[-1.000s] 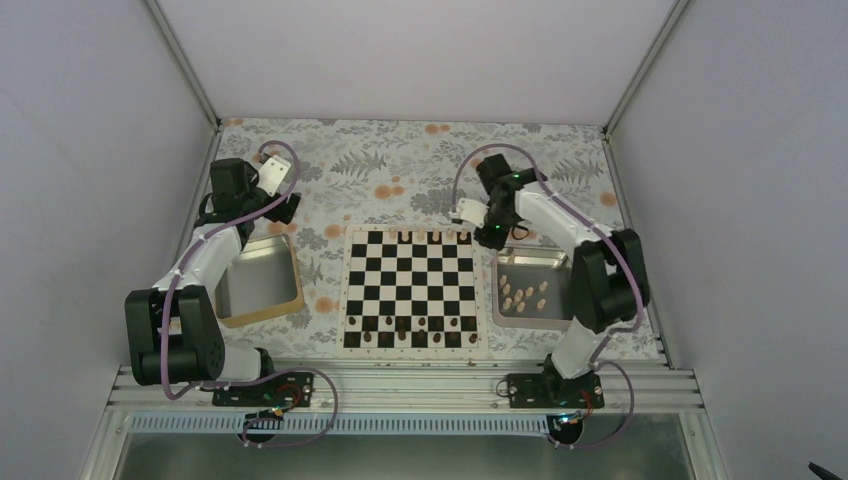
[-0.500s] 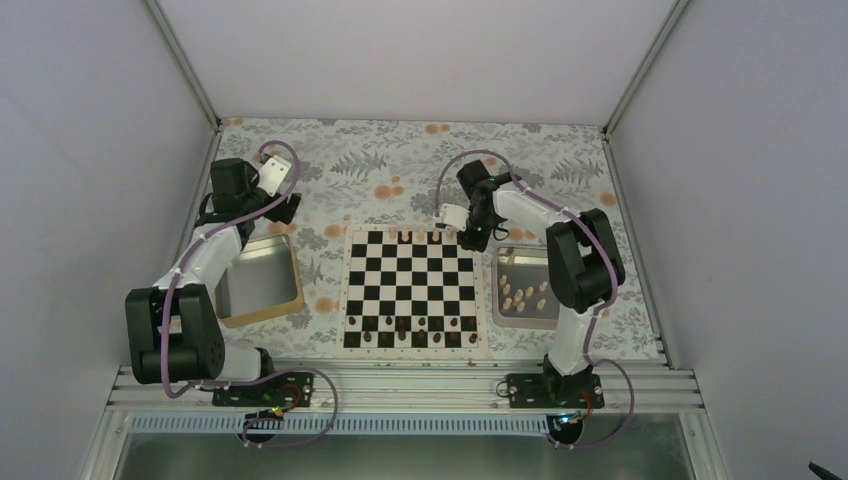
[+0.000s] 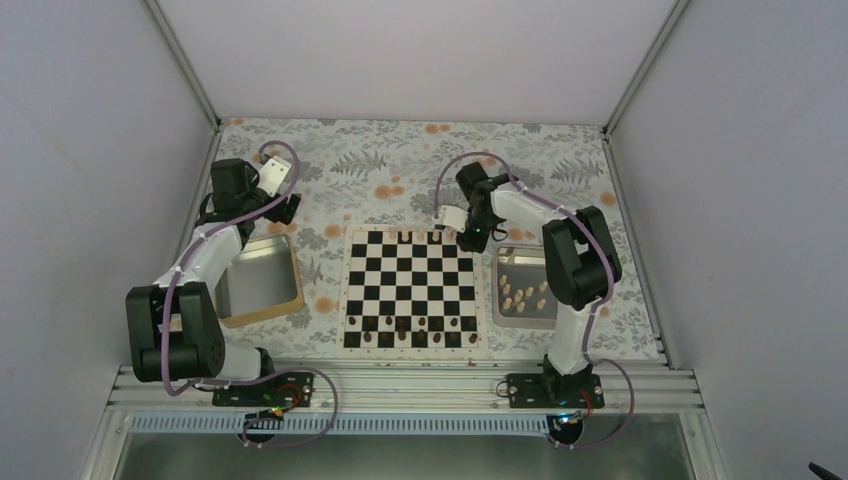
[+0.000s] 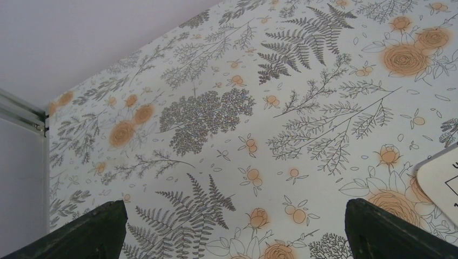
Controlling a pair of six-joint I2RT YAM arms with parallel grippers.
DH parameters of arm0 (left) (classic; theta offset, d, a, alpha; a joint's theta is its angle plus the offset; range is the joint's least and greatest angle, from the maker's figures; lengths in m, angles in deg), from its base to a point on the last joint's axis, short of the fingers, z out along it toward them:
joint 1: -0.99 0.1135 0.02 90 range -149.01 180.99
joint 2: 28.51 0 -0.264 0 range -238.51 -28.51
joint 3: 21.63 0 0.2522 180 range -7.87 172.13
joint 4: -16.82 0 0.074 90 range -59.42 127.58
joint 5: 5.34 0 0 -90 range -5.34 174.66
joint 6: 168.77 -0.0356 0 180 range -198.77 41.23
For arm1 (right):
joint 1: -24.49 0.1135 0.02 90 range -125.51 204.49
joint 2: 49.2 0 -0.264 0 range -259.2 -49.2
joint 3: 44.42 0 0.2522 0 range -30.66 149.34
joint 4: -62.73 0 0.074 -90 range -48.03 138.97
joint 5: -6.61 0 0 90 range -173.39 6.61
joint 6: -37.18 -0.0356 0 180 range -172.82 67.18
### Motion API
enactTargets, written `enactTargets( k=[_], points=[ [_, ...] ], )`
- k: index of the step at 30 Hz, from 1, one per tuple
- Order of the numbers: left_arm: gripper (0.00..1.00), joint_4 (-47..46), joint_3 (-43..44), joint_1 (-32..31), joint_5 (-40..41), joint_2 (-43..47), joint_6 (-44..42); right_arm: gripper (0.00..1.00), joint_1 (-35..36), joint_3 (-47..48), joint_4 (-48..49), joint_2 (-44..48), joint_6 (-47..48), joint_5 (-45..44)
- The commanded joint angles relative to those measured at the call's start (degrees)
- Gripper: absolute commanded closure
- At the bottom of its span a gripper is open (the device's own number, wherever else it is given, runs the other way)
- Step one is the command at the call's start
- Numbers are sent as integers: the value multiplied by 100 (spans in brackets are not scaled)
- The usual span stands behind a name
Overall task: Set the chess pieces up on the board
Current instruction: Place the chess piece on the chessboard, then pick up the chess piece from the storage box.
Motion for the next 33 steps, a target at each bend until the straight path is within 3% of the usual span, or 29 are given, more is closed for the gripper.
enactTargets(
  k=[1,11,17,24,33],
  points=[
    [0,-104,16,37,-127,-56,-38,86,27,-26,-17,-88,22,80],
    [0,-82,28,37,-140,-36,-32,64,-7,-143,-27,272,2,-22],
    [0,-73,38,37,-114,3,-23,61,-205,-286,-416,1139,-5,-207],
    [0,-84,32,46,-81,49,-18,56,-638,-1180,-709,2496,257,-567],
    [0,-3,86,46,-92,99,13,54,-1380,-2001,-941,3019,82,-639]
  ],
)
